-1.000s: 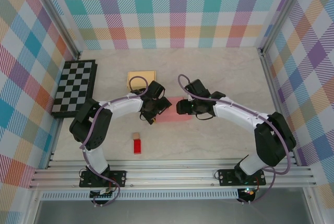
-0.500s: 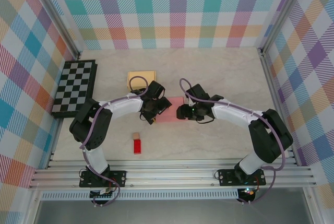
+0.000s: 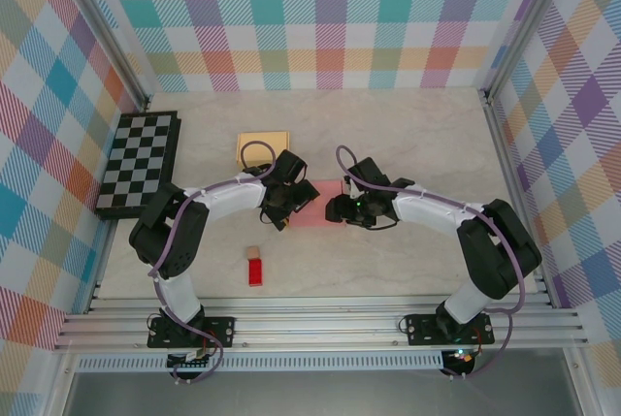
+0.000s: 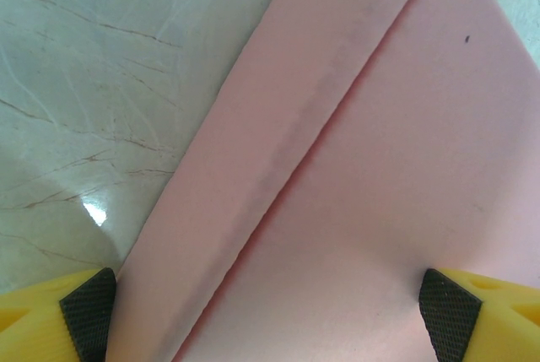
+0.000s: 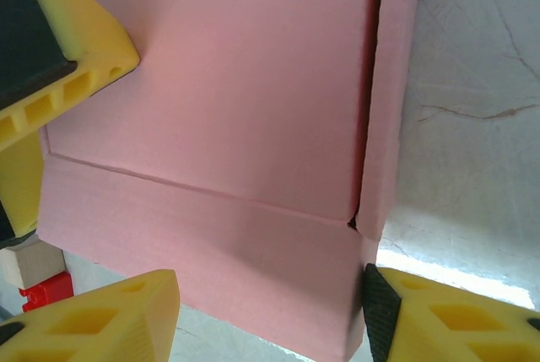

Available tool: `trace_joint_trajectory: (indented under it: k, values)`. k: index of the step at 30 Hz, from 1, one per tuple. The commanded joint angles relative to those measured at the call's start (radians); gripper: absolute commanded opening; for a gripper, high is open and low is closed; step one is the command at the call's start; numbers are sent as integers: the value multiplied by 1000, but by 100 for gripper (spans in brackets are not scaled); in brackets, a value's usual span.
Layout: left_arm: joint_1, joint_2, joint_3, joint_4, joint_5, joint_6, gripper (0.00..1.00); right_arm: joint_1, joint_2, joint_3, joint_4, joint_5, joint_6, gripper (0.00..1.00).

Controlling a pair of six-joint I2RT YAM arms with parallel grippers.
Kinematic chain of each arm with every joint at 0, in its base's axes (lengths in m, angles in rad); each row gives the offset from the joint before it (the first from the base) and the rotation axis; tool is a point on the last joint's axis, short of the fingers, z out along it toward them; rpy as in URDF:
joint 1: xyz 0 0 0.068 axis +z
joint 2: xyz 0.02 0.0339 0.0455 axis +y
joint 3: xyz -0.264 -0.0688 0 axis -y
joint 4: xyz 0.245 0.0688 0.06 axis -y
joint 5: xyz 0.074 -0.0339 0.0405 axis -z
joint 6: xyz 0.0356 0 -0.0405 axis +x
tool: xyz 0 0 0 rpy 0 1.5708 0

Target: Fold the paper box

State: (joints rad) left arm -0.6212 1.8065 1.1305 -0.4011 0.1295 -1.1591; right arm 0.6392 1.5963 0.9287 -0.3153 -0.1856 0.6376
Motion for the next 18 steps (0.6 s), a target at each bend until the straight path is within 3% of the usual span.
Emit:
trace_joint_trajectory:
  k: [1, 18]
  values:
    - [-4, 51, -16, -59, -20, 7, 93, 4, -12, 12, -26, 4, -27, 60]
    - [-5, 40, -26, -62, -29, 4, 93, 4, -50, -94, 32, 9, -32, 43]
